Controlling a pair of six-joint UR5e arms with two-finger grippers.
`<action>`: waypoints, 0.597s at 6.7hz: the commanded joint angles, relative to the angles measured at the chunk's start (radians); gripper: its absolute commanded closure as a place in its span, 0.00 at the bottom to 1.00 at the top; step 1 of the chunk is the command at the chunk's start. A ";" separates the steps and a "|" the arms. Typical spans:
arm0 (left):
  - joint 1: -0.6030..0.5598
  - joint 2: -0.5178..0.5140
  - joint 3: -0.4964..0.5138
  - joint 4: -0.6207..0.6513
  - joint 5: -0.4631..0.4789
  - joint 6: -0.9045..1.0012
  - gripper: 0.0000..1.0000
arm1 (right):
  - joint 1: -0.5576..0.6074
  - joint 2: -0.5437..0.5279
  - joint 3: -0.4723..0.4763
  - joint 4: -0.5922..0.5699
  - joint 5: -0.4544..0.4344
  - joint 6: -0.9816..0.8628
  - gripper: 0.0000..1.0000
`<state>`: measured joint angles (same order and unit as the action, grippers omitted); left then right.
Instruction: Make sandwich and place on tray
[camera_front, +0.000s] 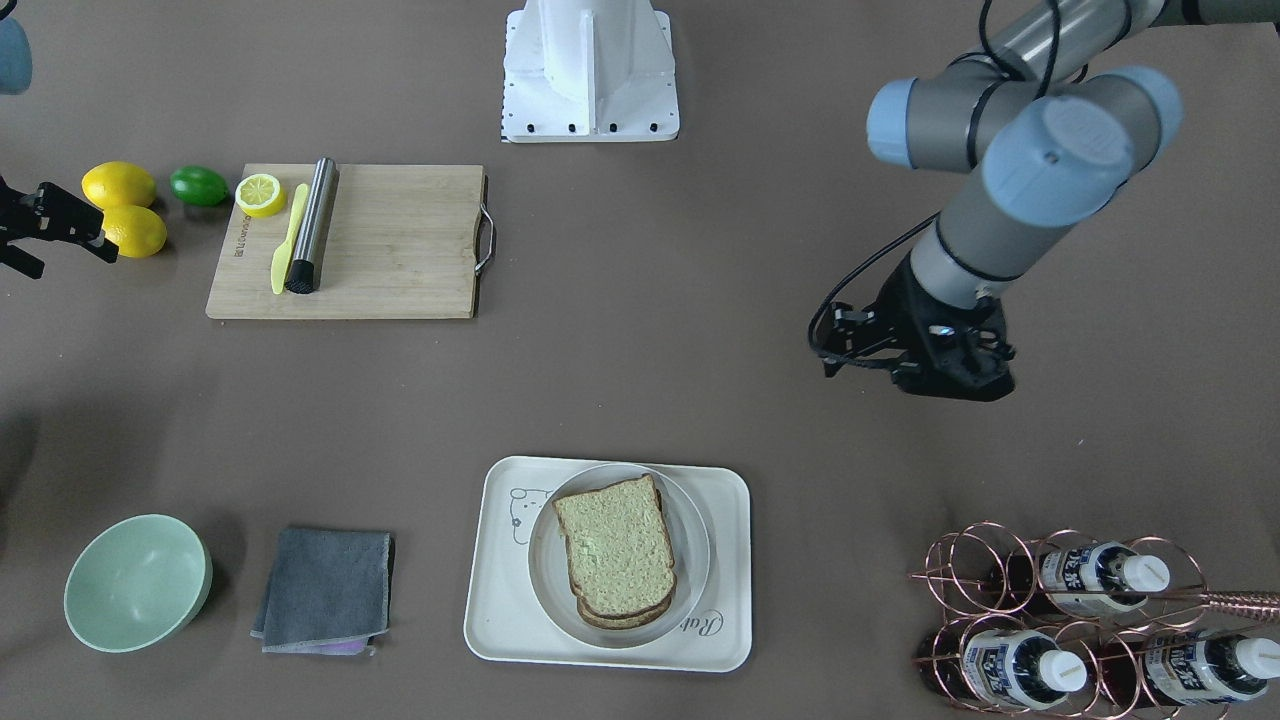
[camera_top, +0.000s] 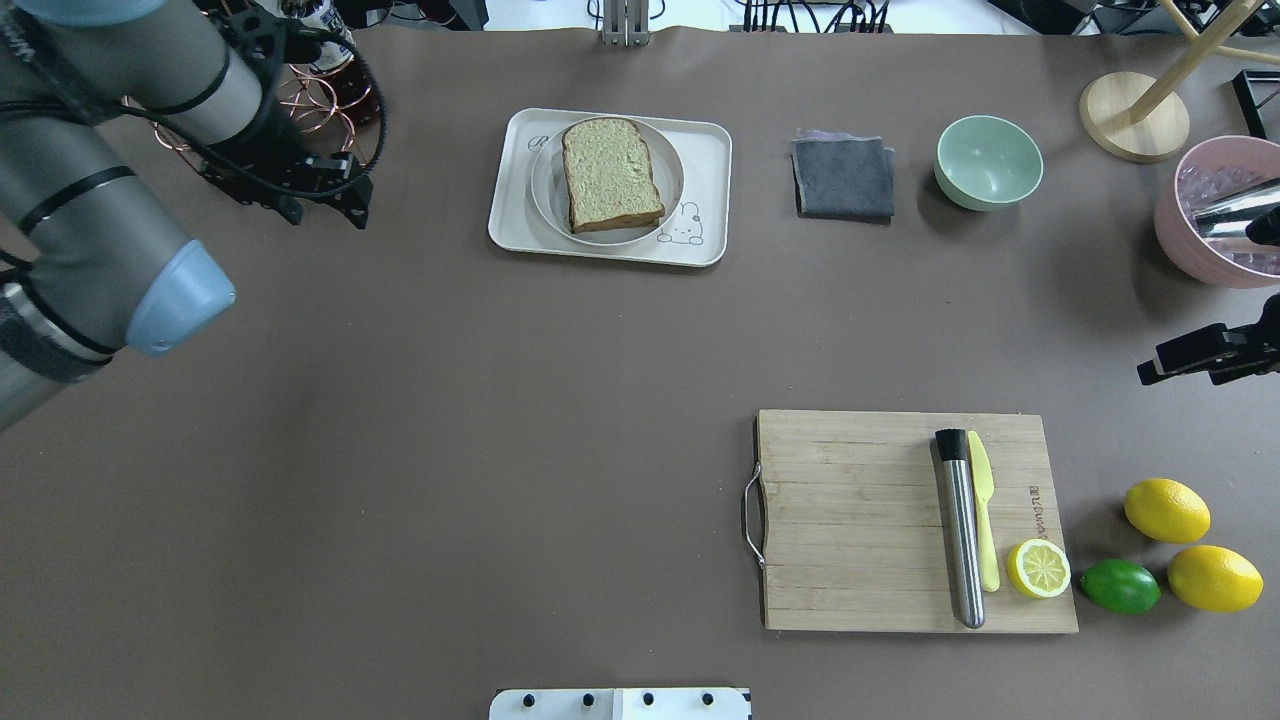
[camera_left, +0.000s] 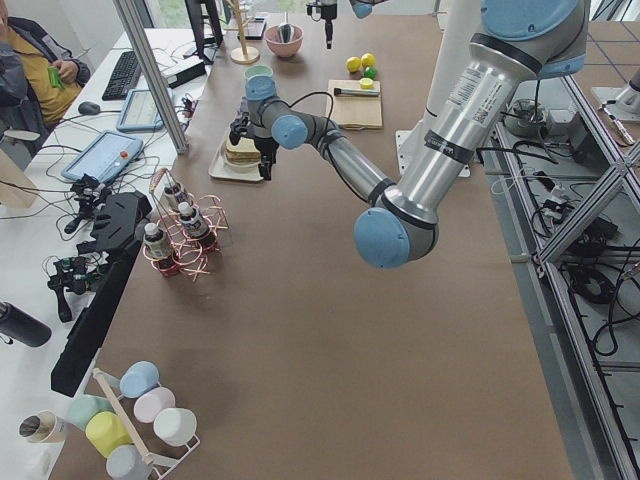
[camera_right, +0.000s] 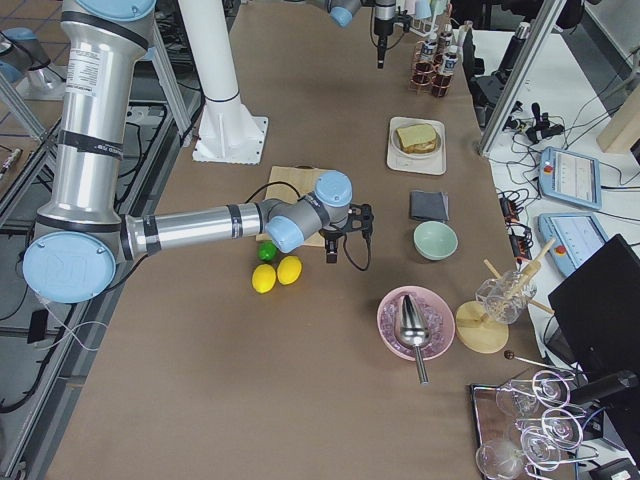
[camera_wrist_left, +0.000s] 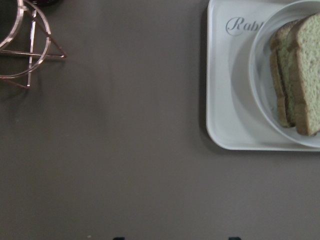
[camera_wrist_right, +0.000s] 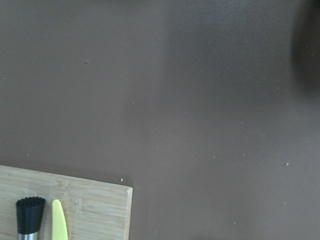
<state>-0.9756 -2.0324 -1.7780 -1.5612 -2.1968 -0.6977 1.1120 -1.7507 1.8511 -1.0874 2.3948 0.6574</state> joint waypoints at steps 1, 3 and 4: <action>-0.119 0.174 -0.144 0.128 0.005 0.311 0.17 | 0.064 0.010 -0.033 -0.061 -0.009 -0.132 0.00; -0.272 0.381 -0.214 0.127 0.003 0.580 0.11 | 0.174 0.013 -0.033 -0.216 -0.009 -0.359 0.00; -0.346 0.479 -0.225 0.125 -0.009 0.733 0.07 | 0.227 0.013 -0.033 -0.285 -0.022 -0.483 0.00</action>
<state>-1.2355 -1.6670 -1.9782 -1.4366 -2.1964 -0.1274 1.2762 -1.7390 1.8183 -1.2889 2.3822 0.3135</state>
